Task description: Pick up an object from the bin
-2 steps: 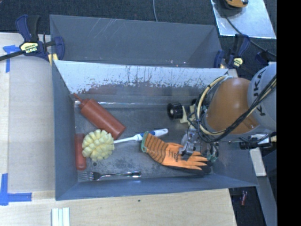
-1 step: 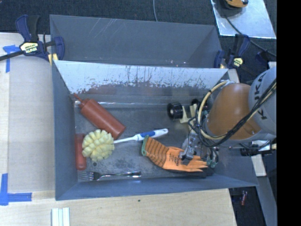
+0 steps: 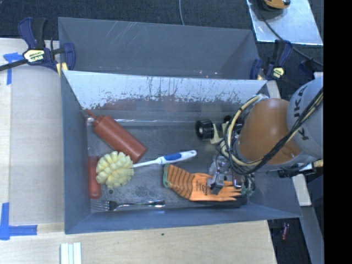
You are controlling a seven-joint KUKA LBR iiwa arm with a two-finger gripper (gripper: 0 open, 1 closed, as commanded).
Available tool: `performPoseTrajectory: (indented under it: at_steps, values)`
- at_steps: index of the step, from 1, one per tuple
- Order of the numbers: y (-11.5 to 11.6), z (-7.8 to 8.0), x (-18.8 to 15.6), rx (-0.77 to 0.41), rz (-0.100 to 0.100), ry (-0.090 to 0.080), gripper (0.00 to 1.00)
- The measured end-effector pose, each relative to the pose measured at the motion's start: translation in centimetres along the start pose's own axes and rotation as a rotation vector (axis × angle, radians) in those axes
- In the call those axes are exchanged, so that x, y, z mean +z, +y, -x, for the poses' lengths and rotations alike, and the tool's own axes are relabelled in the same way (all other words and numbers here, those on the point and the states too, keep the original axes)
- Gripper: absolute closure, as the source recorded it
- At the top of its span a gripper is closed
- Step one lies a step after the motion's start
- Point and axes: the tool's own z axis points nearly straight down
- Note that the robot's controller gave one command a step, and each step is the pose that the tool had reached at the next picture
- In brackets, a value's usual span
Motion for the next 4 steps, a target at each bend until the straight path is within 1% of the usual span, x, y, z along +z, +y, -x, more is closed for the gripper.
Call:
performPoseTrajectory:
  at_steps: [1, 2, 3, 4]
  values:
    - [-1.3, -0.3, 0.0, 0.219, 0.001, 0.003, 1.0]
    - [-1.3, -0.3, 0.0, 0.219, 0.001, 0.003, 1.0]
    - [-0.7, 2.1, 0.1, -0.068, 0.001, -0.003, 1.0]
    - [-0.7, 2.1, 0.1, -0.068, 0.001, -0.003, 1.0]
